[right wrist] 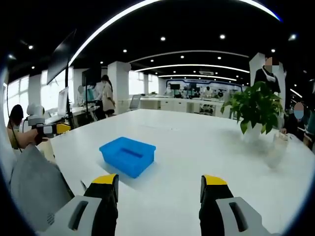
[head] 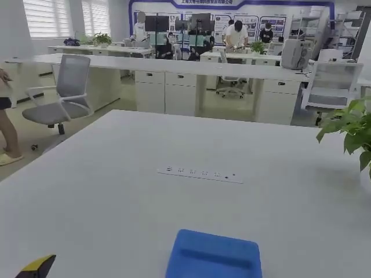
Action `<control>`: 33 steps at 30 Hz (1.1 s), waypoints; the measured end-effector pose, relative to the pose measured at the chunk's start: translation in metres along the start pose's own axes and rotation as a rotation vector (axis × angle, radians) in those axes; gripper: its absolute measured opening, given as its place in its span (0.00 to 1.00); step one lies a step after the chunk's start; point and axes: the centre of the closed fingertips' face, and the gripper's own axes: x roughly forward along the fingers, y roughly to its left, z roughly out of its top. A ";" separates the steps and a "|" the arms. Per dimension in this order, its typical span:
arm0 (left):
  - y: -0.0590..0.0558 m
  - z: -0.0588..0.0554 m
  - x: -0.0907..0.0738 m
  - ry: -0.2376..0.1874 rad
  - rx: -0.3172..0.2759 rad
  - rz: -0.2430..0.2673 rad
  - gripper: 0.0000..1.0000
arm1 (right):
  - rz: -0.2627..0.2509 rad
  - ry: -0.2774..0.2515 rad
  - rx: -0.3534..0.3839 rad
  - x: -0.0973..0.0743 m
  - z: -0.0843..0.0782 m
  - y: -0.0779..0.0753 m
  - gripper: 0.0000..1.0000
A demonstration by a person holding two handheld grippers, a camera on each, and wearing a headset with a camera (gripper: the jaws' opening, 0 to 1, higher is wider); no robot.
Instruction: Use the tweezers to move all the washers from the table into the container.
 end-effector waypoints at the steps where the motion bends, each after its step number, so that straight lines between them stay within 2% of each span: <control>1: 0.000 0.000 0.000 0.000 -0.001 -0.001 0.89 | 0.000 0.000 0.000 0.000 0.000 0.000 0.66; 14: -0.002 0.001 0.000 0.000 0.004 -0.005 0.89 | 0.004 0.006 -0.002 0.000 0.000 0.002 0.66; 23: -0.003 0.002 -0.001 -0.001 0.014 0.001 0.89 | 0.019 0.035 -0.043 0.001 -0.002 0.010 0.68; 29: -0.004 0.000 0.000 0.013 0.024 -0.002 0.89 | 0.026 0.039 0.005 0.001 -0.004 0.007 0.66; 33: -0.003 -0.006 0.001 0.046 0.029 0.001 0.89 | 0.029 0.053 0.035 0.001 -0.009 0.005 0.66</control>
